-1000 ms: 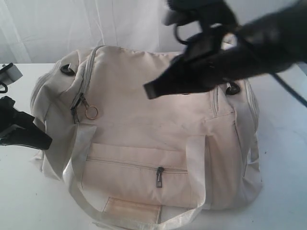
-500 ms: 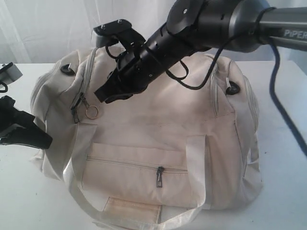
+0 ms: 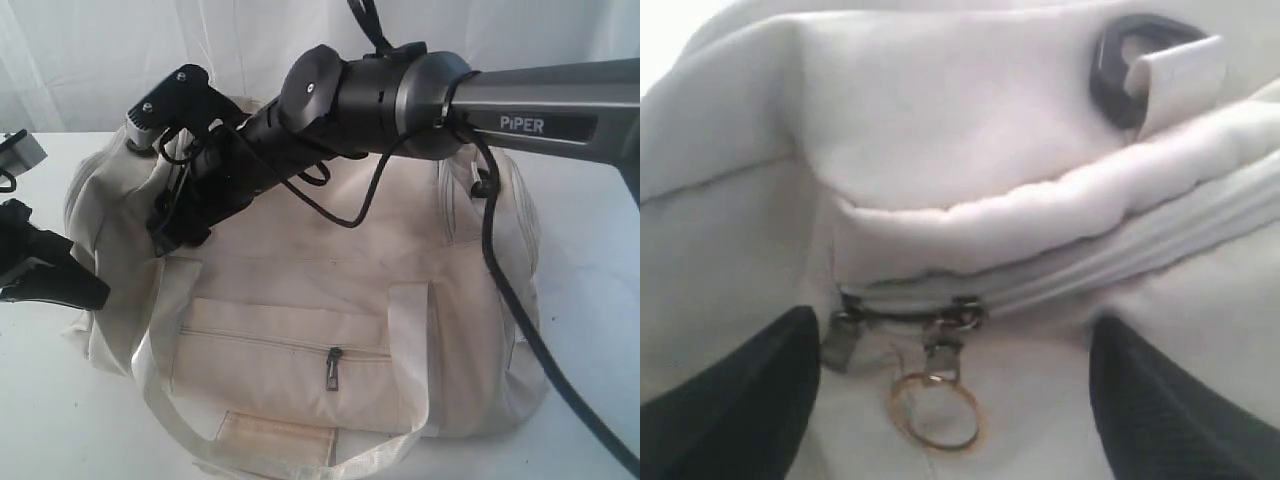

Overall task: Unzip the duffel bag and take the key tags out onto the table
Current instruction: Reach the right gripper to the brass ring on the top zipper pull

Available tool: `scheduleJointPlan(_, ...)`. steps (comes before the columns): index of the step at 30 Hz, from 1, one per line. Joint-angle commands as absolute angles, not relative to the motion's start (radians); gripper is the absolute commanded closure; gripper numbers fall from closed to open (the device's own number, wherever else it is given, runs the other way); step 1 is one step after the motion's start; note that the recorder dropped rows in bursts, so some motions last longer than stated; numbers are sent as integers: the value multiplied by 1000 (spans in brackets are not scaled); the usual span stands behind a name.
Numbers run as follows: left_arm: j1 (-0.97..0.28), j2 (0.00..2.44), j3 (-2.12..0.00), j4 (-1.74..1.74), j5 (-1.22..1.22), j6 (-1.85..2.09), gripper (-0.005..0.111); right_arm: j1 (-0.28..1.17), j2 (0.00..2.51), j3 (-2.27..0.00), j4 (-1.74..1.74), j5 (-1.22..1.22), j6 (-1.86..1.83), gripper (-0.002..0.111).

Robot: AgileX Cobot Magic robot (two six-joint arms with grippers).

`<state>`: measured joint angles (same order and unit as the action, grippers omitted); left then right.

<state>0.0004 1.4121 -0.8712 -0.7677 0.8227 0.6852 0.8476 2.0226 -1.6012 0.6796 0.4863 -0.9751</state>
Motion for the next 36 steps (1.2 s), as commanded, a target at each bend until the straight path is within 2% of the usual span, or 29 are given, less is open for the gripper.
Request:
scheduleJointPlan(1, -2, 1396, -869, -820, 855, 681, 107, 857, 2041, -1604, 599, 446, -981, 38)
scheduleJointPlan(10, -2, 1396, -869, -835, 857, 681, 107, 860, 2092, -1604, 546, 431, -913, 38)
scheduleJointPlan(12, -2, 1396, -869, -835, 857, 681, 107, 860, 2096, -1604, 546, 419, -897, 42)
scheduleJointPlan(17, -2, 1396, -869, -840, 858, 681, 107, 860, 2093, -1604, 546, 410, -868, 64)
scheduleJointPlan(25, -2, 1396, -869, -844, 859, 681, 107, 860, 2055, -1604, 532, 446, -867, 108)
scheduleJointPlan(36, -2, 1396, -869, -847, 863, 681, 107, 856, 1962, -1604, 474, 375, -867, 108)
